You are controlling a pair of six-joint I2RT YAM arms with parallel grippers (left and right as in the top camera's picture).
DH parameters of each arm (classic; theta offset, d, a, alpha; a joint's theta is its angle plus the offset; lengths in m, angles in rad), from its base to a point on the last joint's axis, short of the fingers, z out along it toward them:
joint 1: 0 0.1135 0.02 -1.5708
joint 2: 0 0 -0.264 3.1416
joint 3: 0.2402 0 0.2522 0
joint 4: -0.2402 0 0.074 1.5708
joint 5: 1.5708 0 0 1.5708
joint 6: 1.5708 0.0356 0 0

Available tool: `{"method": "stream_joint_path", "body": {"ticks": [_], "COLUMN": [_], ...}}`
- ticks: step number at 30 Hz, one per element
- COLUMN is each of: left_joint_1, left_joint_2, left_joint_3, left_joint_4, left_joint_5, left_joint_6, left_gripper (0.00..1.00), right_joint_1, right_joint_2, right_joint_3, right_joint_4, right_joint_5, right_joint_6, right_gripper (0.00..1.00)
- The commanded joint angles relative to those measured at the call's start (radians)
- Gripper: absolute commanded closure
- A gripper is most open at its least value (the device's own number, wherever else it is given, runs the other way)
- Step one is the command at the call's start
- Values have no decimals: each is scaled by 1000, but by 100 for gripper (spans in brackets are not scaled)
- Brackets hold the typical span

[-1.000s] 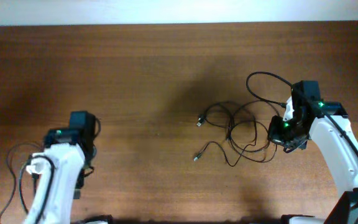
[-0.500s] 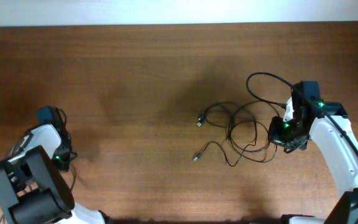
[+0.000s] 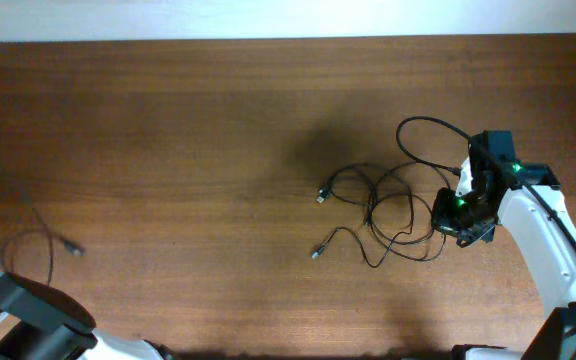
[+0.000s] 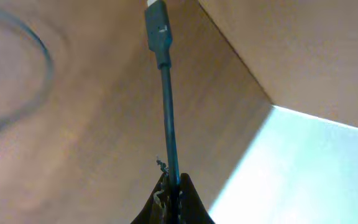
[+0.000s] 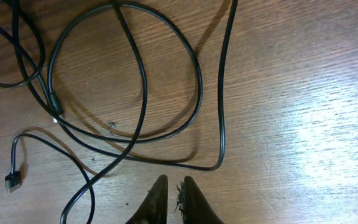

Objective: Untangle cables

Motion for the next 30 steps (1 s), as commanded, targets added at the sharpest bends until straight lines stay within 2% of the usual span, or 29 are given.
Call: {"method": "stream_joint_path", "body": {"ticks": [1, 2, 3, 5, 7, 8, 11, 13, 14, 15, 16, 17, 18, 22, 23, 24, 25, 26, 28, 30], "left_joint_1": [-112, -143, -200, -243, -229, -212, -140, -109, -102, -102, -102, -102, -103, -103, -103, -103, -109, -119, -180, -306], "left_joint_2": [23, 36, 62, 79, 79, 79, 79, 79, 79, 79, 79, 79, 79, 79, 79, 79, 79, 79, 79, 78], "left_joint_3": [19, 19, 19, 19, 19, 19, 19, 19, 18, 18, 18, 18, 18, 18, 18, 18, 18, 18, 18, 18], "left_joint_4": [217, 268, 367, 407, 196, 87, -177, -335, -412, -448, -484, -529, -552, -632, -689, -757, -771, -767, -767, -760], "left_joint_5": [26, -23, -176, -357, -600, -650, -643, -566, -517, -481, -415, -356, -300, -133, -54, 23, 92, 140, 193, 194], "left_joint_6": [-176, -205, -216, -214, -201, -201, -201, -201, -201, -200, -192, -173, -173, -173, -112, 32, 225, 347, 588, 801], "left_gripper": [100, 100, 100, 100, 100, 100, 100, 95, 71, 21, 1, 1, 1, 1, 1, 1, 1, 1, 1, 0], "right_joint_1": [-3, -3, -3, -3, -3, -3, -3, -3, -3, -3, -3, -3, -3, -3, -3, -3, -3, -3, -3, -3], "right_joint_2": [-6, -6, -6, -6, -5, -2, 0, 0, 0, 0, 0, 0, 0, 0, 0, 0, 0, 0, 0, 0], "right_joint_3": [8, 8, 8, 8, 8, 8, 8, 8, 8, 8, 8, 8, 8, 8, 8, 8, 8, 8, 8, 8], "right_joint_4": [15, 18, 17, 18, 21, 27, 30, 29, 29, 29, 29, 29, 29, 29, 31, 37, 41, 40, 41, 41], "right_joint_5": [-2, -2, -2, -2, -2, -2, -2, -11, -31, -33, -33, -33, -33, -32, -32, -32, -32, -32, -32, -32], "right_joint_6": [-2, -2, -2, -2, -2, -1, 2, 1, 1, 1, 1, 1, 1, 1, 1, 1, 1, 1, 1, 1], "right_gripper": [87, 86, 86, 86, 86, 86, 86, 86, 86, 85, 81, 68, 64, 34, 28, 22, 18, 1, 1, 1]}}
